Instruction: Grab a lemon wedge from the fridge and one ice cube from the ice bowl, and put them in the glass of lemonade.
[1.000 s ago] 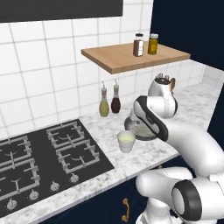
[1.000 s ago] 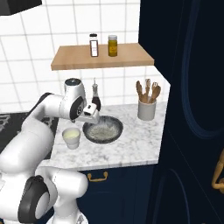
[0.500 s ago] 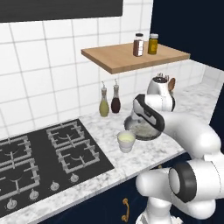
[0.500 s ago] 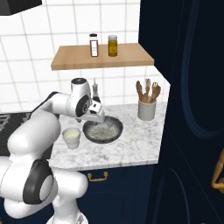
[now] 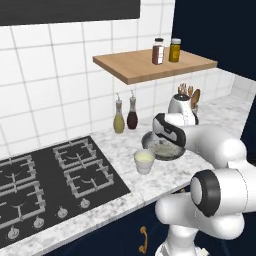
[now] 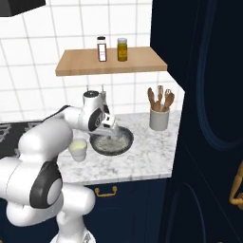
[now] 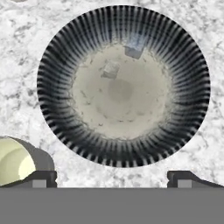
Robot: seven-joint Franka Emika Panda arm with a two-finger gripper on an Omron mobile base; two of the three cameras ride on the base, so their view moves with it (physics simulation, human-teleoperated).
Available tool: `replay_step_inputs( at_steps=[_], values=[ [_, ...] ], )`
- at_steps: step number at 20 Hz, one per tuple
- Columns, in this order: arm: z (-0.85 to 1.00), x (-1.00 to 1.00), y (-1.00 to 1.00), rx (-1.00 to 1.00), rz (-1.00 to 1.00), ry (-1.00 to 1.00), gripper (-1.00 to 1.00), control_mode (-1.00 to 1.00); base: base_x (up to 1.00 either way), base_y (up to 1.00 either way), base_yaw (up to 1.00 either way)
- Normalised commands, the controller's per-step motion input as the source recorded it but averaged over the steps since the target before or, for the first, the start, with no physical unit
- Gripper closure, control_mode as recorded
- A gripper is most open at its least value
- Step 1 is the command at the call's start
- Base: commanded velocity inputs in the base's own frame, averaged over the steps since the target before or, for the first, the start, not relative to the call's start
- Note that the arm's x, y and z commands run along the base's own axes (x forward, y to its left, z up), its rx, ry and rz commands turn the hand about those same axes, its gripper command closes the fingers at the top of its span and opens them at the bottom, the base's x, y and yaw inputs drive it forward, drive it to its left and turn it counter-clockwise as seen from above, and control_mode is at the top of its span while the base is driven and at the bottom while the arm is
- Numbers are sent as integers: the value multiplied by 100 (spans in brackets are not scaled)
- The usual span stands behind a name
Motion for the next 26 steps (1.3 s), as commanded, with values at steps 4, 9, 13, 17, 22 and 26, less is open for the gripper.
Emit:
replay_step_inputs(
  at_steps=[4, 9, 13, 17, 22, 26],
  values=[
    [-27, 30, 0, -2, 0, -1, -100, -100, 0, 0, 0],
    [2, 37, 0, 0, 1, -7, -100, -100, 0, 0, 0],
    [3, 41, 0, 0, 1, 6, -100, -100, 0, 0, 0],
    [0, 46, 0, 0, 0, 7, -100, -100, 0, 0, 0],
    [-6, 15, -1, 0, 0, 0, -100, -100, 0, 0, 0],
    [-46, 39, 0, 0, 0, 0, -100, -100, 0, 0, 0]
  ],
)
